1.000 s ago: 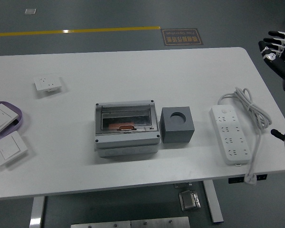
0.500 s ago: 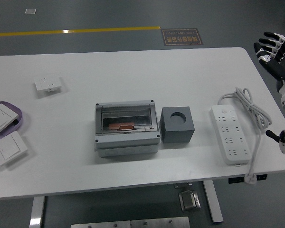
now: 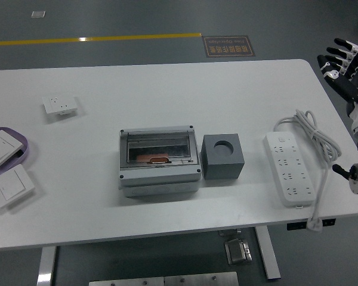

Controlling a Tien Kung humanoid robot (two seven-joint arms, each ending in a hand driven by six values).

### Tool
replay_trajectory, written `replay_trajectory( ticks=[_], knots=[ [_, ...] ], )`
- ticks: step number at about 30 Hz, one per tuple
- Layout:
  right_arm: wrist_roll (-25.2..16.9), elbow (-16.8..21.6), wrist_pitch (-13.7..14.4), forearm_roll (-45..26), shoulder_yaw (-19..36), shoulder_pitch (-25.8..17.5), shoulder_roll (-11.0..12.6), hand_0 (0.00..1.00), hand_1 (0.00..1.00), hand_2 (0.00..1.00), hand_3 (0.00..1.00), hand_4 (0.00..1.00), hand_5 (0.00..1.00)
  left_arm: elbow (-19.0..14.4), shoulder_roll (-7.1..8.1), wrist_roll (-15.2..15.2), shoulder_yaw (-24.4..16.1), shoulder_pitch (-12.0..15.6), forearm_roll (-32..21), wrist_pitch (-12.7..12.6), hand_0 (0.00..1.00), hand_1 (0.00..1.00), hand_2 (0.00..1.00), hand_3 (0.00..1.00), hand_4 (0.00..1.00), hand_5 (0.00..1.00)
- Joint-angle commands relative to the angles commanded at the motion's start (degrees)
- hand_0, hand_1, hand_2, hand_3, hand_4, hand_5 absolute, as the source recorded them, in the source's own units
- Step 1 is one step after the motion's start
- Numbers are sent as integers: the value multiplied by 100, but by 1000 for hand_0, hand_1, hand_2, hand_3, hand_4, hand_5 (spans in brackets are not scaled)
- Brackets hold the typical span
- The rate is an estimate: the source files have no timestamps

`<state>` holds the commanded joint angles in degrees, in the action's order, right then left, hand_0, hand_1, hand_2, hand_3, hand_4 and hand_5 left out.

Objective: Pick up the cylinder from the cube,place it in the box,flap close box

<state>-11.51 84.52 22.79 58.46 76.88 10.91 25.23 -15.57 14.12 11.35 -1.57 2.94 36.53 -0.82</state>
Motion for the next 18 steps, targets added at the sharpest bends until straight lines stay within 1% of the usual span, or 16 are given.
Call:
replay_trajectory(
  ticks=[6,7,18],
  knots=[
    [-44,2,51,33,-20,15,-21,763,700,713,749,822,239,-3,-3,6,27,8,-25,8,641,635,578,647,708,309],
    [-50,-7,55,31,-24,17,-27,757,699,710,727,828,248,-3,-3,7,31,7,-29,8,641,635,578,648,709,310],
    [-88,-45,50,-11,-31,43,-64,753,691,705,719,828,250,-4,-18,7,0,12,-13,8,641,635,578,647,709,311]
  ],
)
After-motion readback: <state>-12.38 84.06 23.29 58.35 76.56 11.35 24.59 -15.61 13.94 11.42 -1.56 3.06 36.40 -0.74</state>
